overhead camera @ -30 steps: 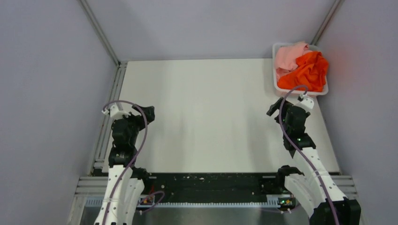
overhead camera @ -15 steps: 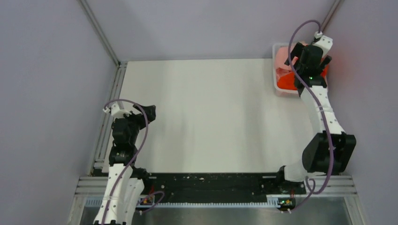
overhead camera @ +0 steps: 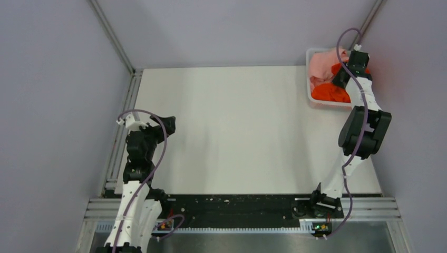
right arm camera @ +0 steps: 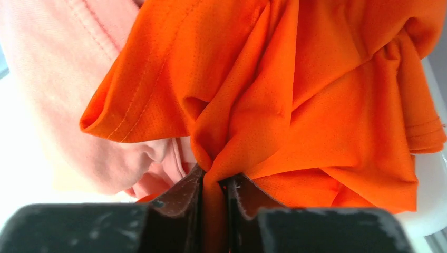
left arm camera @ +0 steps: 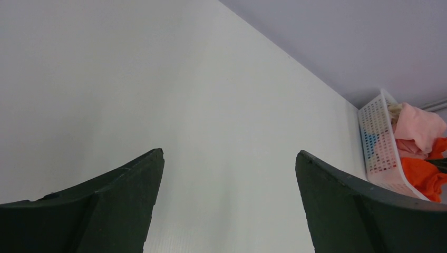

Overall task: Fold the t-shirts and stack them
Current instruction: Grab crumpled tshirt from bin with the right arm, then move the tshirt to the center of the board

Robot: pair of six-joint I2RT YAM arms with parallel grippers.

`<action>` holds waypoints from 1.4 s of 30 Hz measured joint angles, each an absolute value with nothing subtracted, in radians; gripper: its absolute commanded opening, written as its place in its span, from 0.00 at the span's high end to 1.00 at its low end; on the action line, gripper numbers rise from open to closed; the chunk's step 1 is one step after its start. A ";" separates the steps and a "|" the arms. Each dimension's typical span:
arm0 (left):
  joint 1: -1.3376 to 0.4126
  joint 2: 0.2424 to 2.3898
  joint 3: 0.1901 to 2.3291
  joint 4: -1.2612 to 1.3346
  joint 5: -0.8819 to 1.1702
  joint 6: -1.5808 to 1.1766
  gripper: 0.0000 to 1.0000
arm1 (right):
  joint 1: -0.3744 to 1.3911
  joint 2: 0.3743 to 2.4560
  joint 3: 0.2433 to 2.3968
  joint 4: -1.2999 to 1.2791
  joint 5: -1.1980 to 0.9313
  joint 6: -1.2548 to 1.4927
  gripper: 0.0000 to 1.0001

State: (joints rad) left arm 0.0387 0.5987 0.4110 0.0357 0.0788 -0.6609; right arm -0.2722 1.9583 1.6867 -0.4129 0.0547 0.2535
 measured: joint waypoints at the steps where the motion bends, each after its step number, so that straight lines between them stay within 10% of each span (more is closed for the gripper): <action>1: 0.039 0.601 0.411 0.037 0.079 -0.661 0.01 | -0.276 1.964 1.689 -0.421 0.046 0.263 1.00; 27: 0.039 0.567 0.406 0.047 0.124 -0.671 0.01 | -0.269 1.416 1.751 -0.216 -0.094 0.273 1.00; 42: 0.039 0.566 0.403 0.036 0.198 -0.709 0.01 | 0.392 1.322 1.553 -0.107 -0.475 0.214 0.99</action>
